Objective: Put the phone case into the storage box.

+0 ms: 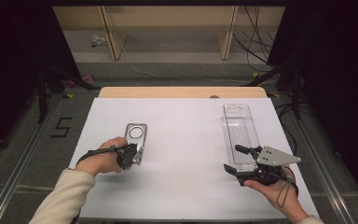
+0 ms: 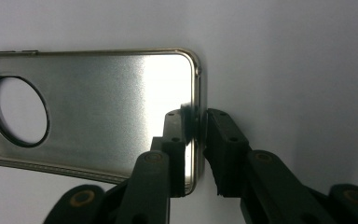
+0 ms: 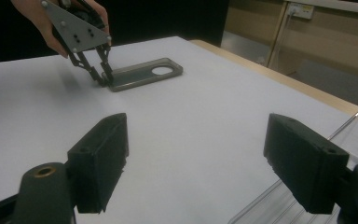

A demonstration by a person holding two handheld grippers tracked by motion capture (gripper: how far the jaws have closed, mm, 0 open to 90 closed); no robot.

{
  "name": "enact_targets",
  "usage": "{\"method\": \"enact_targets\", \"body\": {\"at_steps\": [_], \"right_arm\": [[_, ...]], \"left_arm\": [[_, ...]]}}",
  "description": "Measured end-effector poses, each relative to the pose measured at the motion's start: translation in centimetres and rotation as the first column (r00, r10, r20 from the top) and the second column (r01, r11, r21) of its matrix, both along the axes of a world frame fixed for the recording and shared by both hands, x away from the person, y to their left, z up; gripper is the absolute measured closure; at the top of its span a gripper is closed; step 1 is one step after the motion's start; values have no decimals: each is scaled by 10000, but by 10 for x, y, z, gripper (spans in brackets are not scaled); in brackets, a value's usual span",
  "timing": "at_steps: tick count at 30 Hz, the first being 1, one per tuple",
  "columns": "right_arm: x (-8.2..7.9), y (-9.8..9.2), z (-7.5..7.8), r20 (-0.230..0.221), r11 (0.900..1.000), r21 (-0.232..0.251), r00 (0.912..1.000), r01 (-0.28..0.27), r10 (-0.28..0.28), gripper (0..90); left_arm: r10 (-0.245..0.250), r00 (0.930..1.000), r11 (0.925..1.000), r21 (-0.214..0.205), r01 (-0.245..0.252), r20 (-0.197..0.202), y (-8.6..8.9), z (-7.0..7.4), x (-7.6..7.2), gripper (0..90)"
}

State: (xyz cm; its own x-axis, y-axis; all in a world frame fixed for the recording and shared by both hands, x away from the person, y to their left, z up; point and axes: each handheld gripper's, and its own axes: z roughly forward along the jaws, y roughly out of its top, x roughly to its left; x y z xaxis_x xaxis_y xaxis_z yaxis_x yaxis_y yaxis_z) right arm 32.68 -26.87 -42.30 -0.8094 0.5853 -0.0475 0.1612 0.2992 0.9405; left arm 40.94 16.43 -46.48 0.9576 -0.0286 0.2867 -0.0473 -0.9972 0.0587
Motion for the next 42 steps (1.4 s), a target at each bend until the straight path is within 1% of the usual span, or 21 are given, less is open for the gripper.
{"method": "enact_targets", "body": {"at_steps": [4, 9, 11, 17, 23, 33, 36, 37, 39, 42], "right_arm": [[0, 0, 0, -2, 10000, 4, 10000, -12, 12, 229], [0, 0, 0, -14, 10000, -2, 10000, -14, 14, 229], [0, 0, 0, -2, 10000, -6, 10000, -22, 22, 229], [0, 0, 0, 6, 10000, -6, 10000, -29, 29, 229], [0, 0, 0, 8, 10000, -19, 10000, -27, 27, 229], [0, 0, 0, 9, 10000, -25, 10000, -29, 29, 229], [0, 1, 0, 18, 10000, -32, 10000, -34, 34, 229], [0, 1, 0, 19, 10000, -32, 10000, -35, 35, 229], [0, 1, 0, 27, 10000, -28, 10000, -32, 32, 229], [0, 0, 0, 20, 10000, -30, 10000, -27, 27, 229]], "left_arm": [[-7, 10000, 10000, 60, 8, -87, -1, 0, 0, 812], [-12, 9999, 10000, 45, 13, -158, -1, 0, 1, 821], [22, 9998, 9999, 154, -19, -212, -2, 0, 2, 827], [17, 9999, 9998, 186, -15, -121, -3, 0, 2, 850], [119, 9999, 9999, 91, -118, -112, -2, 0, 1, 858], [84, 9999, 10000, 19, -84, 74, -1, -1, -2, 877], [-8, 9998, 10000, 25, 7, 209, -1, -1, -3, 884], [13, 9994, 10000, -99, -9, 351, -1, -1, -4, 885], [67, 9992, 9998, -210, -58, 395, -2, -2, -6, 886], [13, 9989, 9996, -289, 0, 464, -3, -1, -8, 886]]}}
